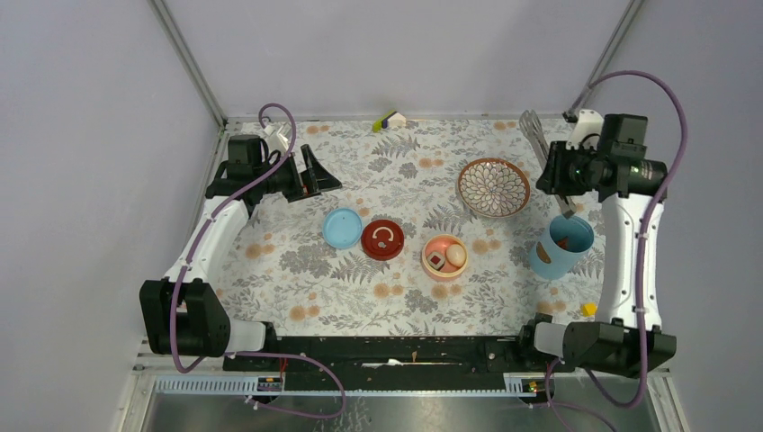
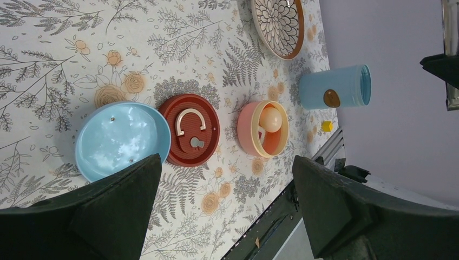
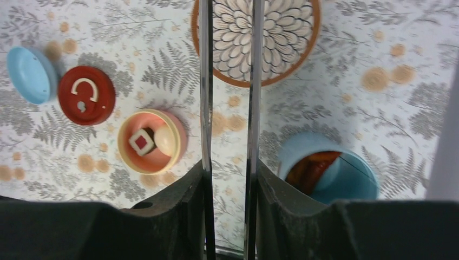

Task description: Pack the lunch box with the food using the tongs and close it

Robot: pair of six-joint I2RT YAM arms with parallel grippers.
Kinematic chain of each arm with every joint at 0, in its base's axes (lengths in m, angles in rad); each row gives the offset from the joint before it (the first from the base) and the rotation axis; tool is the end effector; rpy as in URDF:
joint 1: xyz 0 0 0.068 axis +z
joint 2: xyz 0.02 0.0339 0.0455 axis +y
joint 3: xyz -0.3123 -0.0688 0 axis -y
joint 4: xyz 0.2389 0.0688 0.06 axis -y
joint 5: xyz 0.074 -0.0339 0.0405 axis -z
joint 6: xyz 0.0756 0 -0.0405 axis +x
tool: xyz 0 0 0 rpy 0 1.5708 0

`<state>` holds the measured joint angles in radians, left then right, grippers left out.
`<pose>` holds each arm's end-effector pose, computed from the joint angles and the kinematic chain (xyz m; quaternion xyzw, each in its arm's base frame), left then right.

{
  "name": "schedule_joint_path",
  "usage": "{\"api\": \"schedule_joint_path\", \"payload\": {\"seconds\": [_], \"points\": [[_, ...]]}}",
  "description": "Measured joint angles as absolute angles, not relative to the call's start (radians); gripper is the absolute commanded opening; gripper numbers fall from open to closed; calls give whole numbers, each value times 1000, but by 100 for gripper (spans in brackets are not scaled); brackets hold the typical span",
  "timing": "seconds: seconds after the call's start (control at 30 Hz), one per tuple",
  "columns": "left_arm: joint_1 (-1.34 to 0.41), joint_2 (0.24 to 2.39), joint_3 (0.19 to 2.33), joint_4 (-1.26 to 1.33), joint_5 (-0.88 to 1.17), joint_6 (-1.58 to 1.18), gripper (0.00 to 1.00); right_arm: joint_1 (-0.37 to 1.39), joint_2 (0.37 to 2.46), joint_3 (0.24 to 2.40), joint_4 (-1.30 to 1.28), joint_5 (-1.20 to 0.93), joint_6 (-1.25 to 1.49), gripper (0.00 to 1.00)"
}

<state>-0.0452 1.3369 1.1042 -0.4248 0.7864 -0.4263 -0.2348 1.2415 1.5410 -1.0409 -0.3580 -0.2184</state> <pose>0.2920 -0.0668 0.3427 0.0089 0.8460 -0.4295 0.3157 0.2360 -0.0292 0.4390 -0.0643 0.9012 0.0697 0.4229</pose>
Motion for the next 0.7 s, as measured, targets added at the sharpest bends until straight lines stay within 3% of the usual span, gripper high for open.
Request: {"api": "schedule_joint_path", "payload": {"seconds": [0.37,0.7], "points": [[-44,1338,1104,-429,751,-418,99,-34,1407,1531,-831,-273,-33,38],[-44,1367,1104,-450,743,-411,99,105,1499,1329,-646,-133,88,43]]}}
